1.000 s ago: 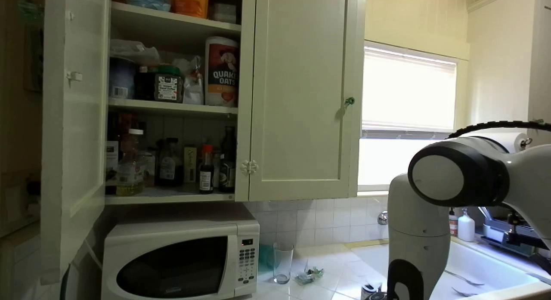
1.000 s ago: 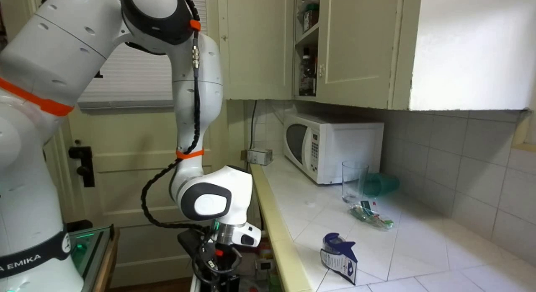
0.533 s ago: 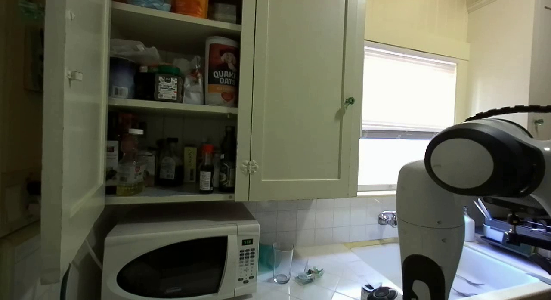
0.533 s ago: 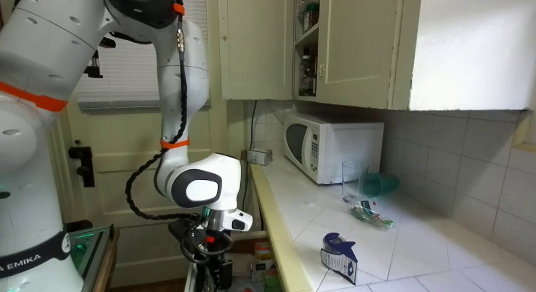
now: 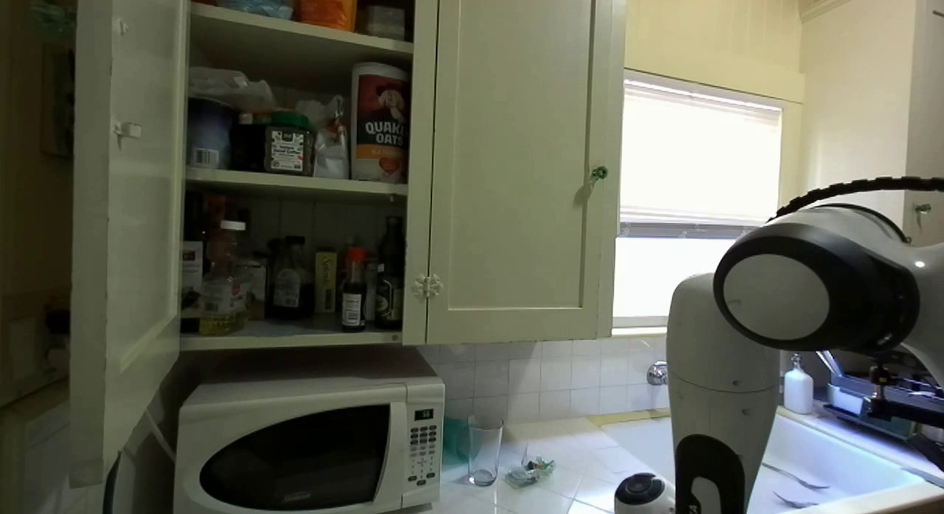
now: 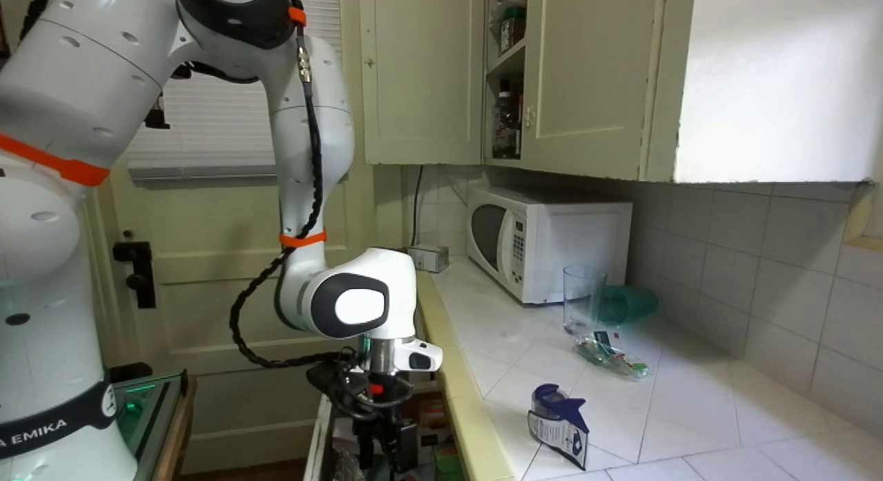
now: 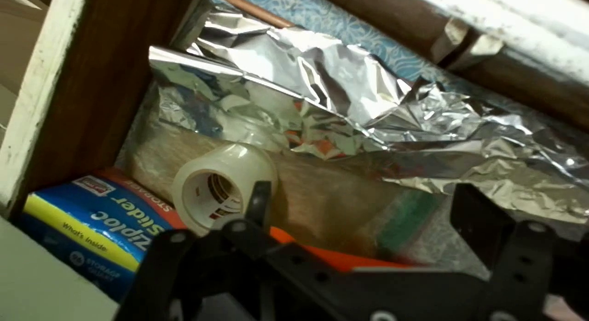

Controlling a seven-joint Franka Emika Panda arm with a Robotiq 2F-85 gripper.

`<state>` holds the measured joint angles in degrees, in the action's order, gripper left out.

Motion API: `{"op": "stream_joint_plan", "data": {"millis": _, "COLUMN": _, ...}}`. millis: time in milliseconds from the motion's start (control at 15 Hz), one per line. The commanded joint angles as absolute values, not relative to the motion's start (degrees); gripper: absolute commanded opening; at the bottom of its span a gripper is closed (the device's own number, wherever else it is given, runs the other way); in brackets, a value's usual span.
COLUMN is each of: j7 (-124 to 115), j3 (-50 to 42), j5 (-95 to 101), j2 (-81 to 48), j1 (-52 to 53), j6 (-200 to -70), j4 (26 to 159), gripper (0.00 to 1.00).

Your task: Put the orange marker inside the glass on the counter

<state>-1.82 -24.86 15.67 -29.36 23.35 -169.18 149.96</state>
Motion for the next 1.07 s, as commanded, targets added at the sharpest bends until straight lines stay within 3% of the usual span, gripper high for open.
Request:
{"op": "stream_joint_plan", "data": {"millis": 0, "j7": -0.77, "j3": -25.12, "j5": 20.77, "j2": -34.07, "j1": 22.8, "j6": -160.9, "j4": 143.61, "gripper": 1.0}}
{"op": "stream_joint_plan", "data": {"millis": 533, "j7": -4.91, "j3": -23.64, "j5": 33.88, "j2": -38.25, "j1": 21.94, "j6": -149.73, "j4": 136.39, "gripper": 1.0}}
{"op": "stream_joint_plan", "data": {"millis": 800, "j7": -12.3, "j3": -26.24, "j5": 50.12, "j2": -35.05, "j1": 25.32, "j6": -156.57, "j4": 141.78, "gripper": 1.0}}
{"op": "stream_joint_plan", "data": {"millis": 1000, "j7": -20.64, "j3": -34.57, "j5": 63.31, "j2": -35.9, "j1": 34.27, "j6": -166.86, "j4": 145.55, "gripper": 1.0}}
